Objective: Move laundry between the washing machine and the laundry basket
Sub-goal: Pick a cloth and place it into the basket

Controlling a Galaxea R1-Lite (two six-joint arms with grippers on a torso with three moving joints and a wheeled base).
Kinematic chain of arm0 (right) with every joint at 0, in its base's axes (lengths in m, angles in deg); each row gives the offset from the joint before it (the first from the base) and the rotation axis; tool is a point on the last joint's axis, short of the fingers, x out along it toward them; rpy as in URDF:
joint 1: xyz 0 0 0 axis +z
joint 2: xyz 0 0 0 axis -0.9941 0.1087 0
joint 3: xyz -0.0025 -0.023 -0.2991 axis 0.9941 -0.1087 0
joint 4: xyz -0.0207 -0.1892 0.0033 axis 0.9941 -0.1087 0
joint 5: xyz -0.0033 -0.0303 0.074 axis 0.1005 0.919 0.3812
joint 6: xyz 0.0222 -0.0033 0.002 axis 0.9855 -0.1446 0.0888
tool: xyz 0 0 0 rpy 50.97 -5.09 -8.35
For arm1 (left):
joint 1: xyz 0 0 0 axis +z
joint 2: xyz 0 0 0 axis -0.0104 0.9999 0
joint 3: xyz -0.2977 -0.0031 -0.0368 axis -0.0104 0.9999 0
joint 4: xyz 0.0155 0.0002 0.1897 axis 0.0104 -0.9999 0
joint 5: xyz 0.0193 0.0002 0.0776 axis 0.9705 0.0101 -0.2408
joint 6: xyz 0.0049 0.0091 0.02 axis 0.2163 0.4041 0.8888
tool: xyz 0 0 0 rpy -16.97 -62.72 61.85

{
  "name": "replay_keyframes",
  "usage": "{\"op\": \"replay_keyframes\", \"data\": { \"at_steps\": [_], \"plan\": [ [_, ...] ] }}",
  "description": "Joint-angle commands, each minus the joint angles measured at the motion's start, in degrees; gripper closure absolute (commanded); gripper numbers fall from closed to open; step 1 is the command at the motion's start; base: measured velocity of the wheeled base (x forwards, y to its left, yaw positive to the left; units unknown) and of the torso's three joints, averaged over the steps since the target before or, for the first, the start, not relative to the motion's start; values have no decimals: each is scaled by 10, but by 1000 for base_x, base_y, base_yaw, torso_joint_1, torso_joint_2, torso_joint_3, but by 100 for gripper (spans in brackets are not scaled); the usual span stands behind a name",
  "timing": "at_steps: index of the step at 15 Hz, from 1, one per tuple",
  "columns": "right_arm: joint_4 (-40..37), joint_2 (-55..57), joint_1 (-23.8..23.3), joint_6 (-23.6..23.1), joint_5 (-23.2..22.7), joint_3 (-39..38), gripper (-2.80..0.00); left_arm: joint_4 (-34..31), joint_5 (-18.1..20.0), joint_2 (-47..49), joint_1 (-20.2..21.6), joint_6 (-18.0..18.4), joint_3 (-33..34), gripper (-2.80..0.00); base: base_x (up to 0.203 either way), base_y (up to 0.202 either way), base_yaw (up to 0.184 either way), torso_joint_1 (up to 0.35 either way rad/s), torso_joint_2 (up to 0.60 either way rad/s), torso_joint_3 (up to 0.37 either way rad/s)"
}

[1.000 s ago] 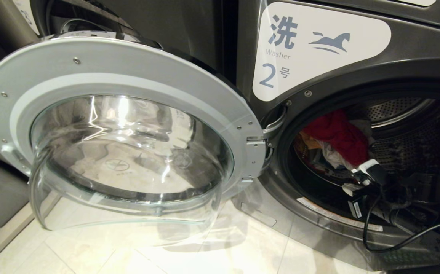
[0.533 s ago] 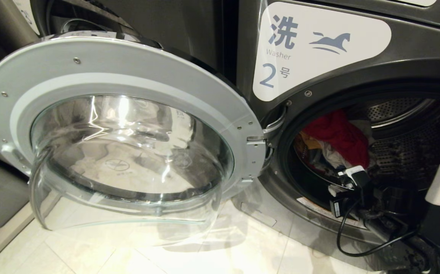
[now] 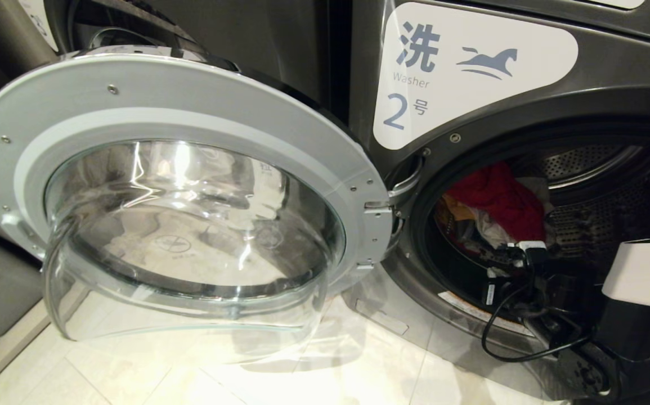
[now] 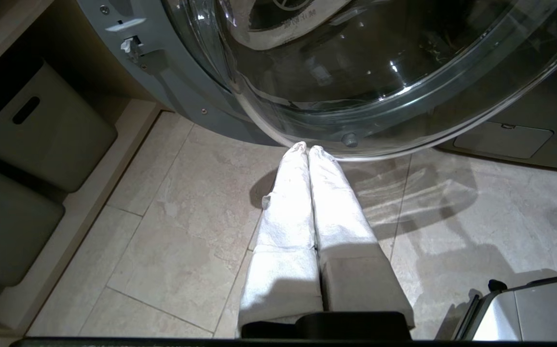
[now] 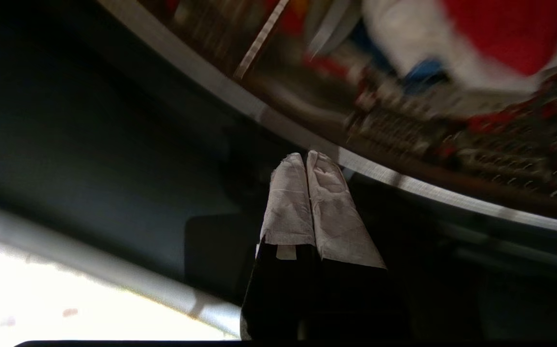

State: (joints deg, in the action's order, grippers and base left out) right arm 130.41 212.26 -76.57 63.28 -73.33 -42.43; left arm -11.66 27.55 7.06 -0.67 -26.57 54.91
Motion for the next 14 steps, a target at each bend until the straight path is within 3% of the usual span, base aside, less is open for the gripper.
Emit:
{"op": "replay_keyframes", "data": {
  "at_steps": [1, 9, 14],
  "plan": [
    [5, -10, -7, 7, 7, 21, 0, 0, 0, 0, 0, 1, 1, 0, 0, 0, 0, 0, 0, 0],
    [1, 93, -33, -14, 33, 278, 0, 0, 0, 0, 0, 1, 1, 0, 0, 0, 0, 0, 0, 0],
    [-86, 175, -74, -72, 32, 515, 0, 0, 0, 0, 0, 1, 1, 0, 0, 0, 0, 0, 0, 0]
  ]
}}
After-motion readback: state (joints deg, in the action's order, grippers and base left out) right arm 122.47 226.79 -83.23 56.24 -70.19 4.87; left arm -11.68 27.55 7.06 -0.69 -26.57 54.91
